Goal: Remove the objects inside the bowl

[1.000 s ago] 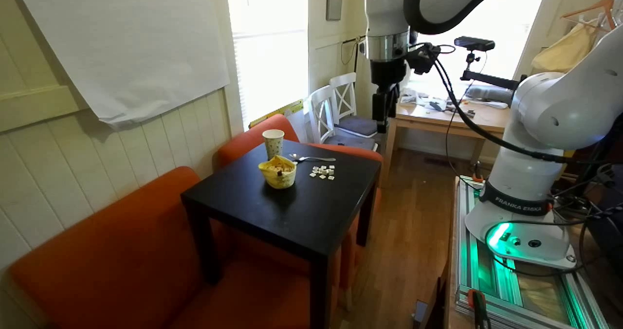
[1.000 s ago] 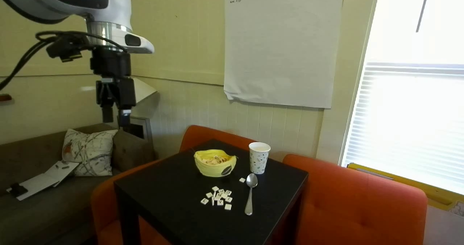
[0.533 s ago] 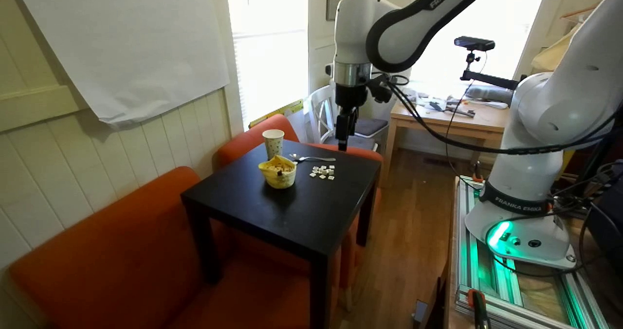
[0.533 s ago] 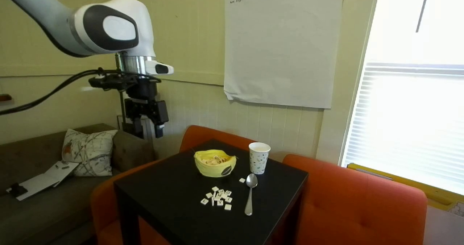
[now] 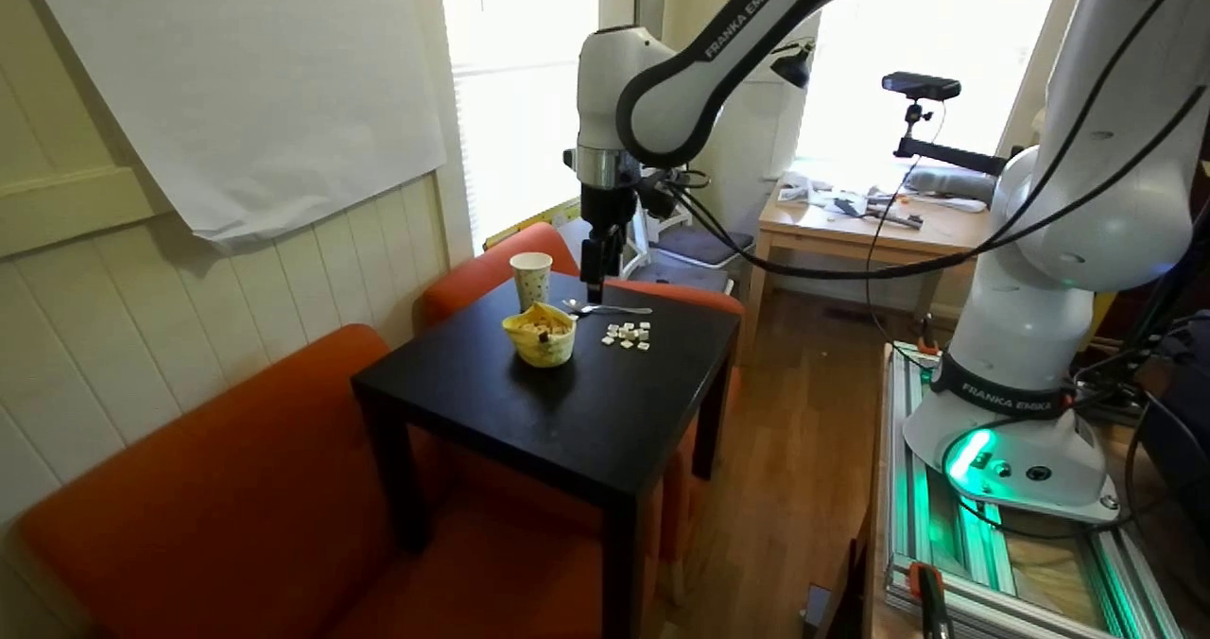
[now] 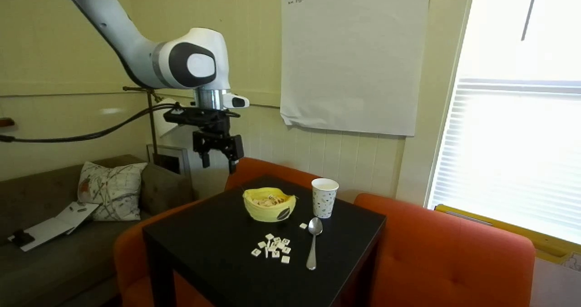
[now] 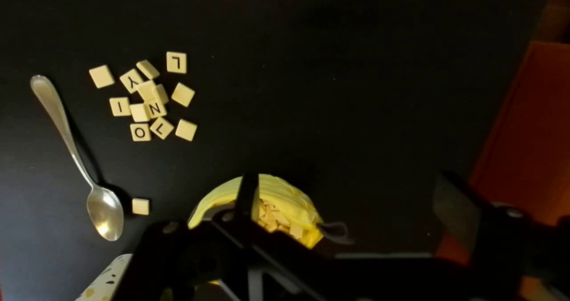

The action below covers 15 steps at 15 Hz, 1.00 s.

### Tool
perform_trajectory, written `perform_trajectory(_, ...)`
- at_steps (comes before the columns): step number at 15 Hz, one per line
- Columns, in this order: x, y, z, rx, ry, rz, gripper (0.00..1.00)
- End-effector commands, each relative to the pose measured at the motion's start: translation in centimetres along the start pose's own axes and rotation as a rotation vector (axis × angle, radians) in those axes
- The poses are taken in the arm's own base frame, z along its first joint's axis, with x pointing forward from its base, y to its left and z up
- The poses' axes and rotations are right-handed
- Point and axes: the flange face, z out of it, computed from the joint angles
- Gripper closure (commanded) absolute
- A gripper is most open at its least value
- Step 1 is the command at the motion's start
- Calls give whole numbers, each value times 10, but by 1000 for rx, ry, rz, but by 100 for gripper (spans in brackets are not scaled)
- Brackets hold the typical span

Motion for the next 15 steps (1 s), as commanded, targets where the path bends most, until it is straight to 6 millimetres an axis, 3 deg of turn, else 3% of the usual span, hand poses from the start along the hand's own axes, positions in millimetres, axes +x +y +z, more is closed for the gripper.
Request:
perform_trajectory(1,47,14,18,-15,3,1,0)
perform_trajectory(6,79,29,51,57,-6,50,0)
perform_trajectory(7,80,30,58,79,-17,74,0)
perform_trajectory(8,67,25,43,38,-16,57,0)
perform_trajectory(10,73,27,56,54,-28,71,0)
perform_trajectory(13,76,28,58,56,-28,74,0)
perform_trajectory(15,87,38,76,35,-29,131,0)
